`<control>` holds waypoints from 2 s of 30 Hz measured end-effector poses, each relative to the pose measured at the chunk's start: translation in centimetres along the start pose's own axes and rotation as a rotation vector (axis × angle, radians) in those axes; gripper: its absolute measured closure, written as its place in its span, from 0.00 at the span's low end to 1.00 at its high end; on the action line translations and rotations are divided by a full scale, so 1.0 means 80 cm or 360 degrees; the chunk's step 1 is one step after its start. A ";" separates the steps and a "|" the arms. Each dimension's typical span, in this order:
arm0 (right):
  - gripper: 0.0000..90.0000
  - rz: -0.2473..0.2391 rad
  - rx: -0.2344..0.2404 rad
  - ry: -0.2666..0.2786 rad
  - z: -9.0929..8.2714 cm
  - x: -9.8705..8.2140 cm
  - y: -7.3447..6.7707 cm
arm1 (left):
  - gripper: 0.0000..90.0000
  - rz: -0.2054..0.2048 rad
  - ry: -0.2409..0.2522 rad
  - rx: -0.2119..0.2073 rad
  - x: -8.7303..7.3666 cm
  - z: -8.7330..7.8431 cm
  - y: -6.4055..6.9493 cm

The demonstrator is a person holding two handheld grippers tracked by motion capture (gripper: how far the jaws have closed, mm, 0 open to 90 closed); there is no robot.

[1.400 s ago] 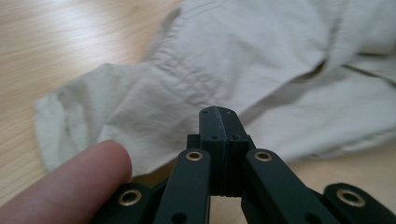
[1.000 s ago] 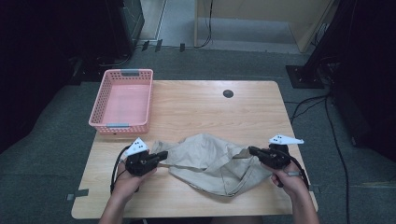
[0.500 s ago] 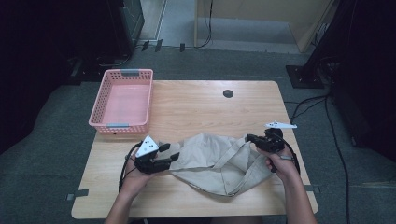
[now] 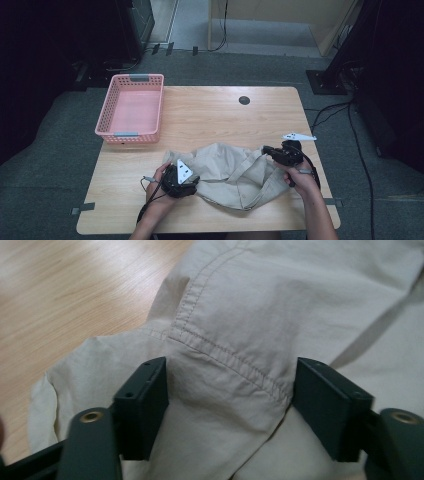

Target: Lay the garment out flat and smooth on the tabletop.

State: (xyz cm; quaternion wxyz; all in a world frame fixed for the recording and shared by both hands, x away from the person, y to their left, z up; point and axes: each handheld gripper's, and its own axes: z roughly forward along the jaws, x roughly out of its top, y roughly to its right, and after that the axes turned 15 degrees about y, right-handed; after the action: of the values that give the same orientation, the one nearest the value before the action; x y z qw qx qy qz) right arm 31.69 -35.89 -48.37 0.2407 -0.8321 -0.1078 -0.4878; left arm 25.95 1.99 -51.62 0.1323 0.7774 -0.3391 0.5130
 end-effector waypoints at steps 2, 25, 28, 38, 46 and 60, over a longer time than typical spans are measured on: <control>1.00 -0.0009 -0.0001 -0.0005 0.000 -0.001 0.001 | 0.49 -0.0038 0.0034 0.0038 0.000 0.002 -0.002; 0.99 0.0235 -0.0060 0.0000 0.047 0.048 0.033 | 0.94 -0.1276 0.0346 0.0232 0.065 0.050 -0.125; 0.80 0.0253 -0.0300 -0.0029 0.058 0.050 0.040 | 0.64 -0.1249 0.0400 0.0367 0.067 0.050 -0.124; 0.65 -0.0001 -0.0383 0.0197 0.031 0.070 -0.012 | 0.46 -0.0710 0.0379 0.0193 0.081 0.056 -0.074; 0.58 -0.0310 -0.0212 -0.0005 0.080 0.014 -0.085 | 0.43 -0.0526 0.0075 0.0037 0.054 0.096 -0.039; 0.50 -0.0381 -0.0218 -0.0003 0.079 -0.061 -0.099 | 0.42 -0.0435 0.0037 0.0017 0.020 0.081 -0.019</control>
State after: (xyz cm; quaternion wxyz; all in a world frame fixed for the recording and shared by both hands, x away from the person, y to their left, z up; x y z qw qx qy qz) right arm 30.75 -25.60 -52.84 0.1233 -0.8283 -0.1729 -0.5184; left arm 31.95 -1.07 -52.78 0.2008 0.8110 -0.2259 0.5010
